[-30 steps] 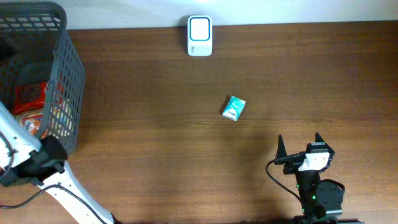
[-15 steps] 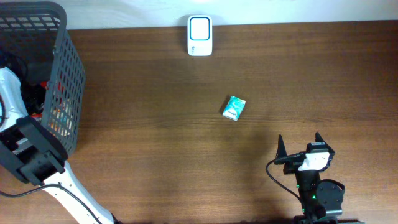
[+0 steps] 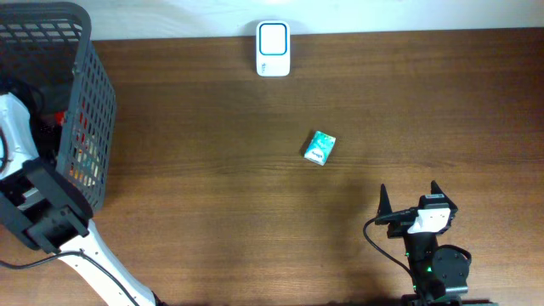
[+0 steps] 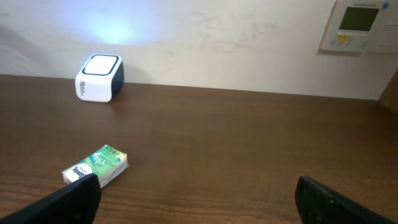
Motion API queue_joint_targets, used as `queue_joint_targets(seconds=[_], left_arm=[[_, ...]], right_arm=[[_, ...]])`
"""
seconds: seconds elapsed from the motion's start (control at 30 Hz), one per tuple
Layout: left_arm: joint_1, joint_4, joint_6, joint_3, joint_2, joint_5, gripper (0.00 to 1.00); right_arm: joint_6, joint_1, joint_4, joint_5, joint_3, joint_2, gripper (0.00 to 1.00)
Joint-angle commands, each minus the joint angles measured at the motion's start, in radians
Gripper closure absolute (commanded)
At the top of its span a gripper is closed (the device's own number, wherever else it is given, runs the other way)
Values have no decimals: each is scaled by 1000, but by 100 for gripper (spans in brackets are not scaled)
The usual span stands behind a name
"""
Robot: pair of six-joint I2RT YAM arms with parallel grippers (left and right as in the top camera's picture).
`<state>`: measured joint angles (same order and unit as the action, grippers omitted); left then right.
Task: Scan the item barcode
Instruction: 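Grasp the orange tissue pack from the basket with the left gripper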
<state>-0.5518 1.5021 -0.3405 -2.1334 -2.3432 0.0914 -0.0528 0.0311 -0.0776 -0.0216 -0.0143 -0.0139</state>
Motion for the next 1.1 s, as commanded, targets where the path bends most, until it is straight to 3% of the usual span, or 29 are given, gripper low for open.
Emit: queue_joint_targets(seconds=[0.0, 0.03, 0.1, 0.2, 0.3, 0.43, 0.5, 0.57, 0.63, 0.7, 0.8, 0.87, 0.97, 1.07], left_arm=[[-5, -27, 24, 78, 19, 10, 85], [-5, -26, 24, 66, 21, 5, 100], [-5, 27, 23, -87, 21, -31, 100], [-4, 128, 23, -620, 26, -303, 100], [39, 121, 23, -1004, 76, -543, 100], [241, 114, 43, -1004, 175, -544, 100], [464, 157, 117, -977, 157, -537, 100], [698, 182, 137, -842, 127, -322, 100], [847, 133, 137, -628, 113, -190, 100], [960, 30, 137, -367, 77, -177, 100], [1088, -205, 133, -32, 37, -177, 100], [1146, -325, 118, 78, 25, -176, 100], [1200, -425, 74, 93, -15, -177, 97], [1240, -463, 57, 93, -15, -177, 80]], right_arm=[[1, -6, -2, -9, 9, 7, 2], [1, -6, -2, -9, 9, 7, 2], [1, -6, -2, -9, 9, 7, 1], [1, -6, -2, -9, 9, 7, 2], [1, -6, -2, -9, 9, 7, 1], [1, -6, -2, -9, 9, 7, 1], [1, -6, -2, -9, 9, 7, 2], [1, -6, -2, -9, 9, 7, 2], [0, -6, -2, -9, 9, 7, 2], [0, -6, -2, -9, 9, 7, 2], [1, -6, -2, -9, 9, 7, 2], [1, -6, -2, -9, 9, 7, 1], [1, -6, -2, -9, 9, 7, 2], [1, -6, -2, -9, 9, 7, 2]])
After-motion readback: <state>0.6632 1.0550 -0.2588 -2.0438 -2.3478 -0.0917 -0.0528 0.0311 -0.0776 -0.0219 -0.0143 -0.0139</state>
